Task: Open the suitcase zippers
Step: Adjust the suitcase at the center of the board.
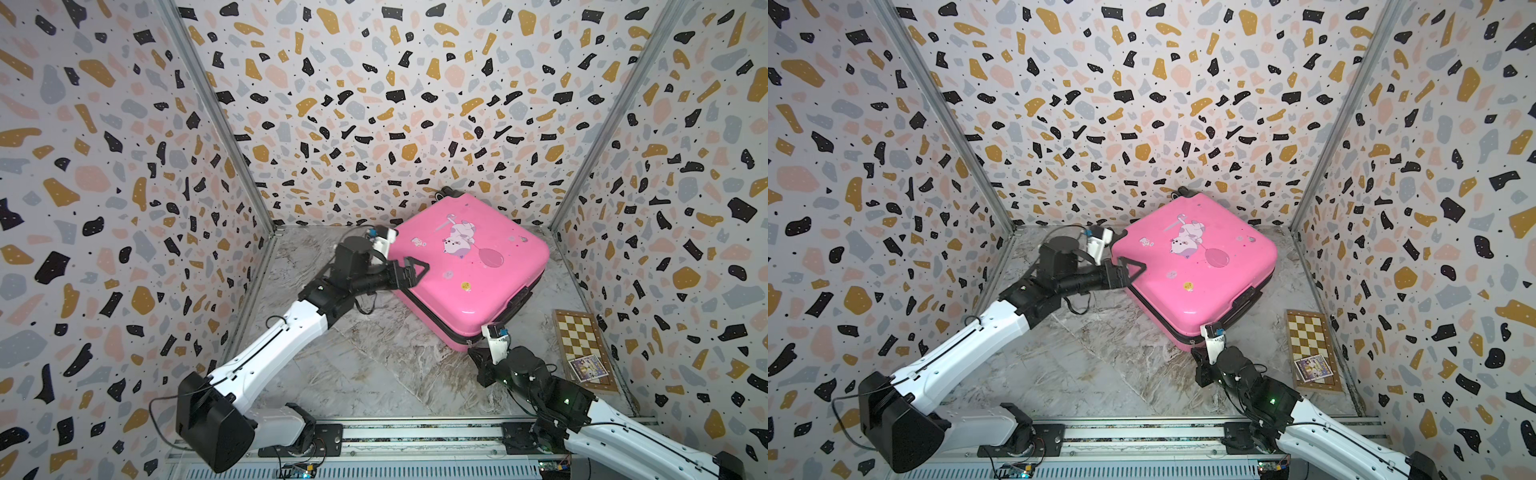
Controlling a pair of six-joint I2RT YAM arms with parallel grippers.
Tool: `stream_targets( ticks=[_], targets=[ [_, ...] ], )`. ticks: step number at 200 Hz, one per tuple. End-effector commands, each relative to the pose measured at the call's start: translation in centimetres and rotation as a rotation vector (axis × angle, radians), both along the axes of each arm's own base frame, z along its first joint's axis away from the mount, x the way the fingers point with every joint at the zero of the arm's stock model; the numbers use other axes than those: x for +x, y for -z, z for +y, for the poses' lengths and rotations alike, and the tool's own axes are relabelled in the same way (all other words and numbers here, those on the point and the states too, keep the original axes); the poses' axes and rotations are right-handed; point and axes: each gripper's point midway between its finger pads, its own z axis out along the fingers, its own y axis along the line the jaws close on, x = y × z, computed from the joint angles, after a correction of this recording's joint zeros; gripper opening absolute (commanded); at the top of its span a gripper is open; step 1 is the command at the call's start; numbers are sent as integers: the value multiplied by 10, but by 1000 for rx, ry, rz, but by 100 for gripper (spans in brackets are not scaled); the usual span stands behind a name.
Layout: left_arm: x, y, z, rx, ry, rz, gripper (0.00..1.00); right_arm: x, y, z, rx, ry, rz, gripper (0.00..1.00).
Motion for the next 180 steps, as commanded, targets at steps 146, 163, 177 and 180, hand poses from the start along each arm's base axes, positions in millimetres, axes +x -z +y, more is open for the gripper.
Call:
stream_targets(
  ticks=[146, 163, 177, 180],
  targets=[
    [220, 80, 53, -397, -85, 403, 99, -14, -22, 23, 82, -121, 4, 0],
    [225, 86, 48, -432, -80, 415, 91, -14, -24, 22, 82, -121, 4, 0],
    [227, 92, 45, -439, -77, 420, 79, -14, -25, 23, 83, -123, 5, 0],
    [227, 93, 45, -441, -78, 422, 75, -15, -26, 23, 83, -126, 6, 0]
  ],
)
